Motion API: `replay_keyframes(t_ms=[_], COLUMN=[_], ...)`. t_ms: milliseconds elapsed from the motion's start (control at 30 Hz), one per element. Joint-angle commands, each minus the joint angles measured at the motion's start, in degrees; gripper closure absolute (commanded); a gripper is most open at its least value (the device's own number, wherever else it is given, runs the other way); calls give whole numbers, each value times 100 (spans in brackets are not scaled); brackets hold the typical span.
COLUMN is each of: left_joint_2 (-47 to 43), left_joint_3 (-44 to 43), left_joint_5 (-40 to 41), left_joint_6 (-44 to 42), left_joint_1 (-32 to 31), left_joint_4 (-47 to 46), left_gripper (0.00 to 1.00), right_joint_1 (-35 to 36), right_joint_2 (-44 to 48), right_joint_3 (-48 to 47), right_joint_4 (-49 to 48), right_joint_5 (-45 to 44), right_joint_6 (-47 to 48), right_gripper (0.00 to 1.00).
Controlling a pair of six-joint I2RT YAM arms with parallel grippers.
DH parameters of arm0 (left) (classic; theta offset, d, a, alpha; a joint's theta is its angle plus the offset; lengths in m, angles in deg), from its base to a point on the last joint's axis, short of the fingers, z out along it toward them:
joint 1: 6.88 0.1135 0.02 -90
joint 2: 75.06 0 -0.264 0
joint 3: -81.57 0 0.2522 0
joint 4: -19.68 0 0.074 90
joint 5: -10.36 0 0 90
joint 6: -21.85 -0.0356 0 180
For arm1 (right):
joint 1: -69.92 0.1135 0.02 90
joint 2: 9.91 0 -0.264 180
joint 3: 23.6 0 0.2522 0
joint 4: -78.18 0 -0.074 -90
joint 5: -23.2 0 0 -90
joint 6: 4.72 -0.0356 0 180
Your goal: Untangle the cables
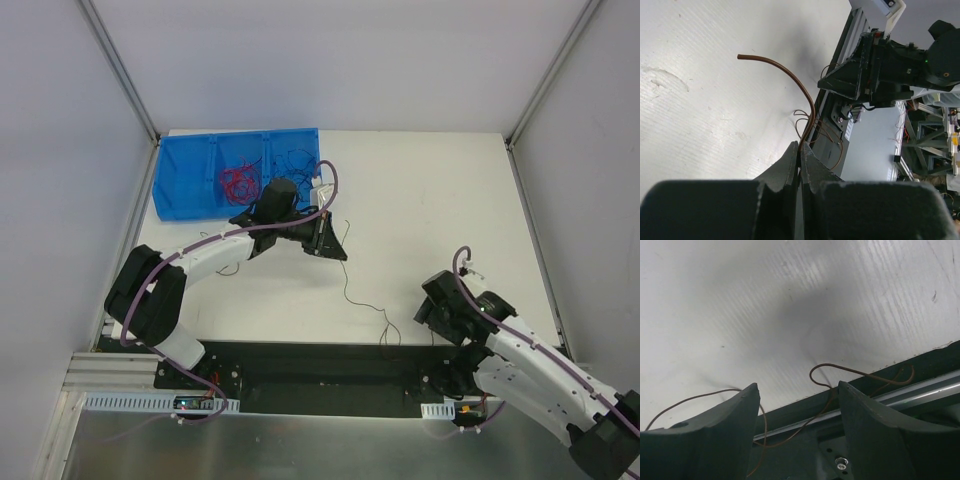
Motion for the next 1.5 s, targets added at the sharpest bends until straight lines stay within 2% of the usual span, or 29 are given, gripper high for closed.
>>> replay_keyframes(t_ms=[0,100,233,300,400,633,800,867,900,967,1133,1267,1400,1467], left_joint_2=[-202,-220,-219,-246,-360,-764,-739,-607,-502,-282,61,228,343,422], left_joint_3=[-200,-191,-209,-209,-226,-68,-59,-77,-94,-138,-209,-314,-454,-560], left_joint_5=[25,25,25,77,270,965,966,878,825,685,614,736,1237,1500], left_joint_6=[-203,-212,-230,-282,-396,-502,-484,-441,-388,-292,-291,-493,-870,-1090], left_joint_1=[-28,-28,-28,-28,24,420,569,561,569,552,289,-62,-440,-677], left_joint_4=[20,20,46,90,230,336,345,363,354,371,415,591,994,1240], left_gripper=[100,100,100,100,100,100,100,100,100,100,100,100,97,95], right_joint_1=[-22,-31,-14,-22,13,249,347,321,294,241,66,-40,-277,-382], right_joint_2=[-229,-422,-817,-1037,-1292,-1608,-2188,-2460,-2575,-2655,-2077,-997,-30,340], right_joint_3=[262,420,386,281,-79,-940,-1214,-1284,-1328,-1355,-1091,-915,-836,-714], right_joint_4=[-343,-616,-1151,-1503,-1899,-3428,-4201,-4299,-4204,-3993,-3465,-2869,-1998,-1830], right_joint_5=[-263,-473,-483,-308,-27,1431,2416,2654,2716,2647,2207,1551,565,353], right_joint_6=[-135,-82,268,514,927,1824,2150,2264,2325,2440,2730,3002,2977,2889], right_gripper=[36,40,68,86,99,100,99,91,80,64,41,32,22,21])
